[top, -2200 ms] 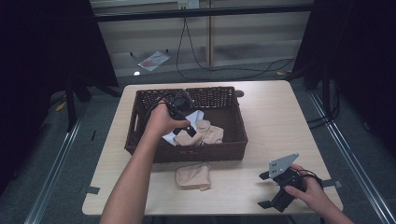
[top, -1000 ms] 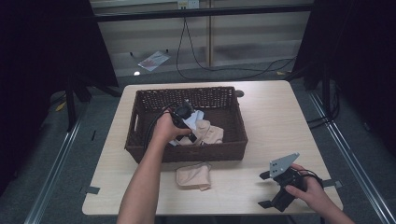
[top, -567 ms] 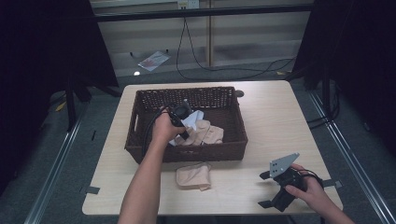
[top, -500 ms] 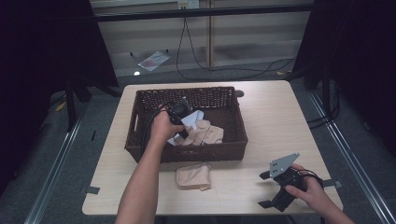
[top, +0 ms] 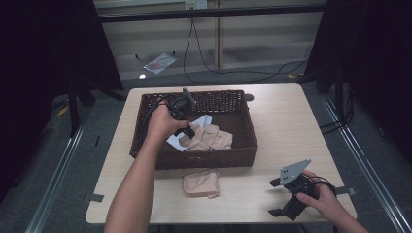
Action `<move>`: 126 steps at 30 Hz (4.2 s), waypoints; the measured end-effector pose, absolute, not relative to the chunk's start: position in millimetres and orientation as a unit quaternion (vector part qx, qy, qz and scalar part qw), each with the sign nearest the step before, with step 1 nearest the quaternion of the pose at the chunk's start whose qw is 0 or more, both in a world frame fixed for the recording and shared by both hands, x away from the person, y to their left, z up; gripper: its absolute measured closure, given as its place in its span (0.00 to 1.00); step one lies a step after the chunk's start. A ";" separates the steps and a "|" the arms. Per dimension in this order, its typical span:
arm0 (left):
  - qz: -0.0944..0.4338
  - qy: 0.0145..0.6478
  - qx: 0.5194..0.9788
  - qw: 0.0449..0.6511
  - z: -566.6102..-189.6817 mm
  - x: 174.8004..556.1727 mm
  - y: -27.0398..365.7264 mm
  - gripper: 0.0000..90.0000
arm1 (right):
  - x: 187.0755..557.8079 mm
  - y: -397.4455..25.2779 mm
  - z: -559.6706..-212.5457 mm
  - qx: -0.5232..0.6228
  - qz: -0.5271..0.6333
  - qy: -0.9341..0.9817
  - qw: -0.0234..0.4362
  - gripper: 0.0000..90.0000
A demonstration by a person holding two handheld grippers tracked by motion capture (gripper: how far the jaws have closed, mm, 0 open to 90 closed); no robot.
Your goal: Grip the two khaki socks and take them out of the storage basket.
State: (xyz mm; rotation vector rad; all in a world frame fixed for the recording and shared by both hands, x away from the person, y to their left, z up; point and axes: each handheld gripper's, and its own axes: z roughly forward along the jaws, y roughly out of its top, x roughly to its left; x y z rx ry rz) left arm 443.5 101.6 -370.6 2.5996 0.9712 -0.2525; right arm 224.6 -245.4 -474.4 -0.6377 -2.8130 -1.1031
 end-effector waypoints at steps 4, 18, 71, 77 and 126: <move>-0.096 0.330 0.921 0.184 -357.3 438.5 101.0 0.91 | 224.3 -245.6 -473.7 -0.207 -0.356 -0.911 0.023 0.02; -0.106 0.318 0.925 0.179 -325.3 425.6 103.8 0.91 | 224.2 -245.4 -473.4 -0.208 -0.355 -0.911 0.025 0.02; -0.115 0.226 0.950 0.185 -330.0 351.7 84.1 0.90 | 223.7 -243.9 -474.4 -0.206 -0.356 -0.911 0.028 0.02; -0.113 0.231 0.952 0.169 -349.1 345.7 80.2 0.89 | 223.3 -244.2 -473.9 -0.207 -0.355 -0.911 0.027 0.02; -0.054 0.243 0.948 0.200 -430.8 300.5 131.4 0.09 | 221.9 -242.4 -473.9 -0.205 -0.353 -0.912 0.024 0.02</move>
